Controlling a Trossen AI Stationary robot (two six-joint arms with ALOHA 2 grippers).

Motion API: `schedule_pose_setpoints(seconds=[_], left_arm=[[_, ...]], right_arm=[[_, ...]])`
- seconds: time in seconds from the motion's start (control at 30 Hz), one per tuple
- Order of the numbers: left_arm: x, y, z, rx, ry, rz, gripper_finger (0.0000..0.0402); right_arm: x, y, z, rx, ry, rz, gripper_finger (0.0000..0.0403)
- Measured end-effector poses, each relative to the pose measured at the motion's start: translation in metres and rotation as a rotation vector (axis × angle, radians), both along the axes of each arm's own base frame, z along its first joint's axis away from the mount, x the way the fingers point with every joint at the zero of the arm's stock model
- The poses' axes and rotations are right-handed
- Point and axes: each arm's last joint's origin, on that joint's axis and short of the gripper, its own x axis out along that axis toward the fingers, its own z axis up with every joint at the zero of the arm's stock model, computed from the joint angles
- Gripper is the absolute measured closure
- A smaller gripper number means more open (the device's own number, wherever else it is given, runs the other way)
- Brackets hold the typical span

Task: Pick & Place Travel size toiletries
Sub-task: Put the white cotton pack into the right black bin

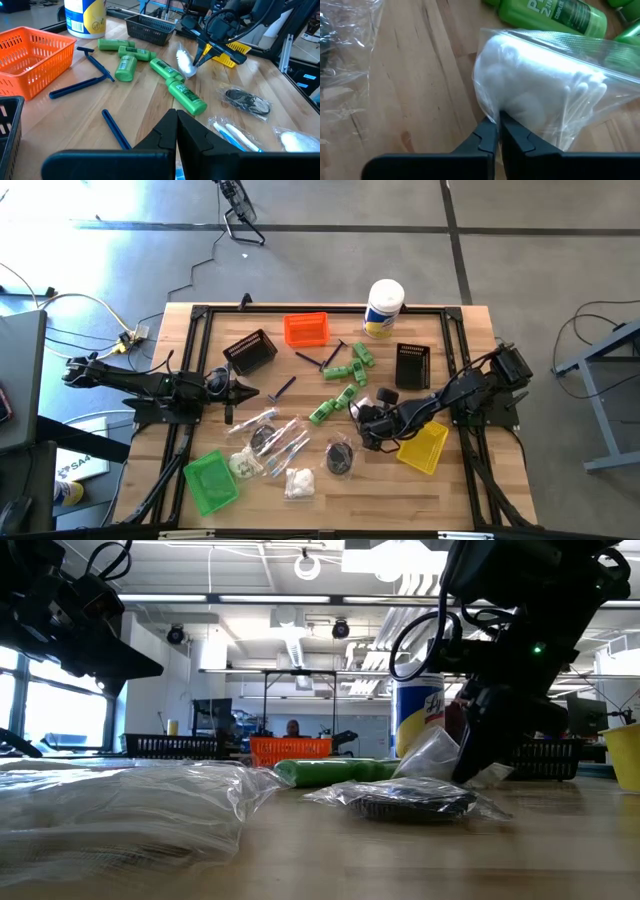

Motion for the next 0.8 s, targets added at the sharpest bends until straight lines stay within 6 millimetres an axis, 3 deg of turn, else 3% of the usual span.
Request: schedule_pose_setpoints(seconds=[0.5, 0.8], left_arm=[[0.0, 0.0, 0.0, 0.0, 0.0, 0.0, 0.0398], [0.0, 0.0, 0.0, 0.0, 0.0, 0.0, 0.0398]], right_arm=[[0.006, 0.002, 0.012, 0.009, -0.036, -0.002, 0.04], [0.001, -0.001, 0.037, -0.002, -0.117, -0.016, 0.04]])
